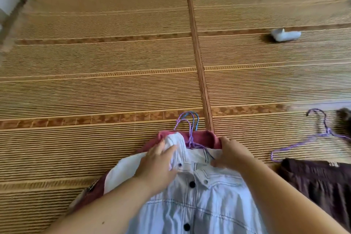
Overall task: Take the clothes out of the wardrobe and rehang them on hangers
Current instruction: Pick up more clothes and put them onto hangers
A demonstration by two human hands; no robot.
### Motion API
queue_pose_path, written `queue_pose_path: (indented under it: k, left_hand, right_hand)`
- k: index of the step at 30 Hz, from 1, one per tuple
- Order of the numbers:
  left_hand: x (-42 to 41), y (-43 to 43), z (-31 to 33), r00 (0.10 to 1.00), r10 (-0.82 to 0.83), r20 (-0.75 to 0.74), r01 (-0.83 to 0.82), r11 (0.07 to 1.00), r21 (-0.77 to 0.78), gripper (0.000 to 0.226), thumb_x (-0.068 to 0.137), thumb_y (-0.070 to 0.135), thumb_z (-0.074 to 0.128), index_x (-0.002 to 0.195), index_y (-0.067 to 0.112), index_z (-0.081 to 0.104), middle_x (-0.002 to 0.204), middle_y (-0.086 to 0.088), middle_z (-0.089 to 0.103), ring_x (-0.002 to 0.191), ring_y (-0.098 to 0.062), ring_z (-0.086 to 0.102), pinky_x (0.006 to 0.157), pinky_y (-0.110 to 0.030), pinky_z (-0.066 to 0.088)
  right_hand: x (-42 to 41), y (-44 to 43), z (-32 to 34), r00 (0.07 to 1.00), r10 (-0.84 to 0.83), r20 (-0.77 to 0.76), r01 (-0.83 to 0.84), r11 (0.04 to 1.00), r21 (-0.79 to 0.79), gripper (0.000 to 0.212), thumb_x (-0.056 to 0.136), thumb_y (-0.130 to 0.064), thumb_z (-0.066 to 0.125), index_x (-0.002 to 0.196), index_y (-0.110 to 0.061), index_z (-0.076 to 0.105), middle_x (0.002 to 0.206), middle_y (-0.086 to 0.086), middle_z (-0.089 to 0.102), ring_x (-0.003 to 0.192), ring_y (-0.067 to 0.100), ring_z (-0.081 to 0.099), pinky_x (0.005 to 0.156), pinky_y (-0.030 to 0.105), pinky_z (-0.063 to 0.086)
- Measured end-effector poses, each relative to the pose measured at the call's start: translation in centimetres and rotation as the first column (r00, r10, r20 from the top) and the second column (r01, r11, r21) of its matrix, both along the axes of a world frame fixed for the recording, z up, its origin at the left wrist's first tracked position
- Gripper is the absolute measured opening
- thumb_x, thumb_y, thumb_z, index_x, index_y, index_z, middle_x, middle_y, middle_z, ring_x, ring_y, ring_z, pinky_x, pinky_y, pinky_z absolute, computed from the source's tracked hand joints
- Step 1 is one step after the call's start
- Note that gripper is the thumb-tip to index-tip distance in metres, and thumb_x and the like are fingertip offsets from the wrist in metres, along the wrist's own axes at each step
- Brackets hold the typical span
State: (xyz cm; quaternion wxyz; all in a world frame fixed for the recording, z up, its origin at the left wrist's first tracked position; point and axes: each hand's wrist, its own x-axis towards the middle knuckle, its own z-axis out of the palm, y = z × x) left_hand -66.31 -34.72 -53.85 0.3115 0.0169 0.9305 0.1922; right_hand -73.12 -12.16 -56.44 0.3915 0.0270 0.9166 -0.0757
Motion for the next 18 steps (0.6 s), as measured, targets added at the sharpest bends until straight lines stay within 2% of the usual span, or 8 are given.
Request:
queue_pose_path:
  k: [4, 6, 8, 10, 12, 13, 15, 18]
  left_hand:
    - [-0.2, 0.1, 0.6, 0.999, 0.026, 0.047, -0.027, 0.999, 0.018, 0.069, 0.089, 0.041, 0.054, 0.149, 0.033, 0.021, 0.160, -0.007, 0.006, 0.146, -0.023, 0.012, 0.117, -0.037, 0.021]
    - [-0.4, 0.4, 1.1, 0.997, 0.041, 0.067, -0.042, 0.999, 0.006, 0.071, 0.088, 0.041, 0.055, 0.149, 0.033, 0.020, 0.160, -0.008, 0.007, 0.146, -0.024, 0.012, 0.117, -0.036, 0.020]
    - [-0.4, 0.8, 2.0, 0.996, 0.066, 0.052, -0.066, 0.998, -0.003, 0.073, 0.088, 0.040, 0.057, 0.150, 0.032, 0.018, 0.159, -0.009, 0.007, 0.146, -0.026, 0.010, 0.116, -0.034, 0.018]
    - [-0.4, 1.4, 3.3, 0.996, 0.090, -0.007, -0.090, 0.996, 0.005, 0.074, 0.089, 0.039, 0.057, 0.150, 0.031, 0.015, 0.159, -0.011, 0.006, 0.146, -0.026, 0.007, 0.116, -0.033, 0.013]
    - [-0.3, 2.0, 4.8, 0.989, 0.112, -0.095, -0.110, 0.994, 0.026, 0.076, 0.090, 0.038, 0.055, 0.151, 0.028, 0.012, 0.159, -0.007, 0.005, 0.146, -0.023, 0.005, 0.117, -0.034, 0.010]
    - [-0.2, 2.4, 5.7, 0.983, 0.115, -0.140, -0.111, 0.993, 0.037, 0.076, 0.090, 0.038, 0.055, 0.151, 0.025, 0.012, 0.159, -0.004, 0.008, 0.145, -0.022, 0.008, 0.118, -0.034, 0.012]
    - [-0.1, 3.4, 7.7, 0.966, 0.107, -0.235, -0.099, 0.994, 0.046, 0.072, 0.089, 0.040, 0.055, 0.149, 0.019, 0.021, 0.153, -0.002, 0.027, 0.141, -0.022, 0.023, 0.114, -0.036, 0.022]
    - [0.5, 5.0, 11.9, 0.925, 0.145, -0.351, -0.142, 0.989, 0.033, 0.056, 0.090, 0.043, 0.050, 0.138, 0.018, 0.034, 0.128, -0.001, 0.053, 0.120, -0.025, 0.047, 0.099, -0.038, 0.036]
  right_hand:
    - [0.0, -0.7, 0.7, 0.999, 0.019, 0.039, -0.020, 0.999, 0.033, 0.020, 0.066, -0.032, 0.066, 0.083, -0.022, 0.062, 0.068, -0.007, 0.059, 0.072, 0.016, 0.062, 0.061, 0.022, 0.046]
    - [0.4, -0.7, 0.8, 0.998, -0.022, 0.063, 0.023, 1.000, -0.005, 0.014, 0.065, -0.029, 0.064, 0.076, -0.021, 0.059, 0.070, -0.005, 0.059, 0.073, 0.017, 0.061, 0.062, 0.024, 0.048]
    - [1.0, -0.4, 1.4, 0.991, -0.089, 0.104, 0.100, 0.988, -0.113, 0.013, 0.067, -0.026, 0.065, 0.078, -0.023, 0.059, 0.076, -0.003, 0.062, 0.074, 0.016, 0.061, 0.068, 0.027, 0.053]
    - [1.8, 0.1, 2.8, 0.983, -0.146, 0.116, 0.169, 0.959, -0.229, 0.011, 0.070, -0.021, 0.064, 0.080, -0.022, 0.059, 0.073, -0.004, 0.061, 0.068, 0.014, 0.059, 0.067, 0.028, 0.053]
    - [2.7, 0.4, 4.7, 0.986, -0.151, 0.077, 0.168, 0.931, -0.324, 0.012, 0.070, -0.019, 0.064, 0.080, -0.024, 0.060, 0.070, -0.005, 0.063, 0.065, 0.013, 0.060, 0.065, 0.028, 0.052]
    - [3.2, 0.5, 6.0, 0.989, -0.141, 0.047, 0.149, 0.923, -0.354, 0.013, 0.070, -0.020, 0.065, 0.081, -0.024, 0.060, 0.072, -0.005, 0.065, 0.067, 0.014, 0.061, 0.065, 0.027, 0.051]
    - [4.3, 0.6, 8.8, 0.992, -0.128, 0.001, 0.118, 0.906, -0.407, 0.015, 0.070, -0.023, 0.069, 0.082, -0.027, 0.061, 0.073, -0.006, 0.067, 0.068, 0.011, 0.063, 0.065, 0.026, 0.051]
    - [6.3, 0.5, 13.2, 0.986, -0.160, -0.045, 0.118, 0.866, -0.486, 0.018, 0.069, -0.023, 0.071, 0.075, -0.036, 0.059, 0.066, -0.009, 0.066, 0.059, 0.003, 0.060, 0.057, 0.018, 0.049]
